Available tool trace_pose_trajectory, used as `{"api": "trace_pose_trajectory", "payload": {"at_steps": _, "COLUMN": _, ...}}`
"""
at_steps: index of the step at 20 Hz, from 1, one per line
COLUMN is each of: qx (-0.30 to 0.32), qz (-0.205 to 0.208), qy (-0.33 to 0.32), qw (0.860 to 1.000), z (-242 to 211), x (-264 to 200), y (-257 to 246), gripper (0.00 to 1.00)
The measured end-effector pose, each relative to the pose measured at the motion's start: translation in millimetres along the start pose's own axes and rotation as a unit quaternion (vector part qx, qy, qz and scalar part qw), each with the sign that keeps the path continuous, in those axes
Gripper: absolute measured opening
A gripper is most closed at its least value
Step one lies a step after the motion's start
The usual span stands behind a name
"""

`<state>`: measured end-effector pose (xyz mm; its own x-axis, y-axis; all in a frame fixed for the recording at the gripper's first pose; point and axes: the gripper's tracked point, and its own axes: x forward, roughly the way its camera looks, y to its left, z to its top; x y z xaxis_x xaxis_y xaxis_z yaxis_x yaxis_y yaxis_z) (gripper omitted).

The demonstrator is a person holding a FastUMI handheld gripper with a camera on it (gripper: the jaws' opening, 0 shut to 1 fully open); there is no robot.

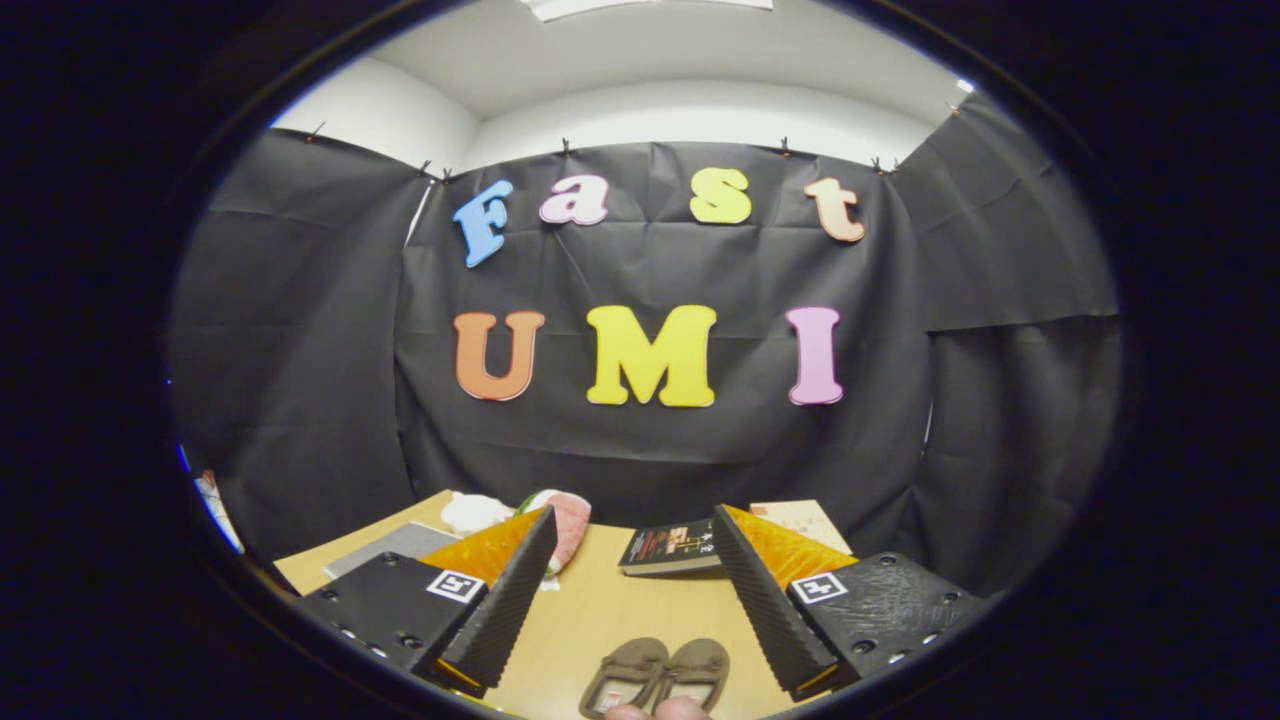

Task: Open the storage box then place both shoes into the box .Put the left shoe in first, then the right shoe, with the right side of both shoes facing outward in a uniform manner.

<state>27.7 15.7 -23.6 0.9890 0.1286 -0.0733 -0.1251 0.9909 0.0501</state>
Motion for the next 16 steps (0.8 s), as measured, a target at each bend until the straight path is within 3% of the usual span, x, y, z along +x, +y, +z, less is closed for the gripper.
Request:
{"api": "trace_pose_trajectory", "payload": {"at_steps": 3, "qx": 0.005, "qz": 0.030, "qy": 0.018, "qw": 0.999, "z": -10.3, "x": 10.7, "y": 15.9, "gripper": 0.95}}
{"api": "trace_pose_trajectory", "payload": {"at_steps": 8, "qx": 0.034, "qz": 0.119, "qy": 0.072, "qw": 0.990, "z": -52.0, "x": 29.6, "y": 66.4, "gripper": 0.95}}
{"api": "trace_pose_trajectory", "payload": {"at_steps": 16, "qx": 0.131, "qz": 0.241, "qy": 0.186, "qw": 0.944, "z": -146.0, "x": 63.0, "y": 137.8, "gripper": 0.96}}
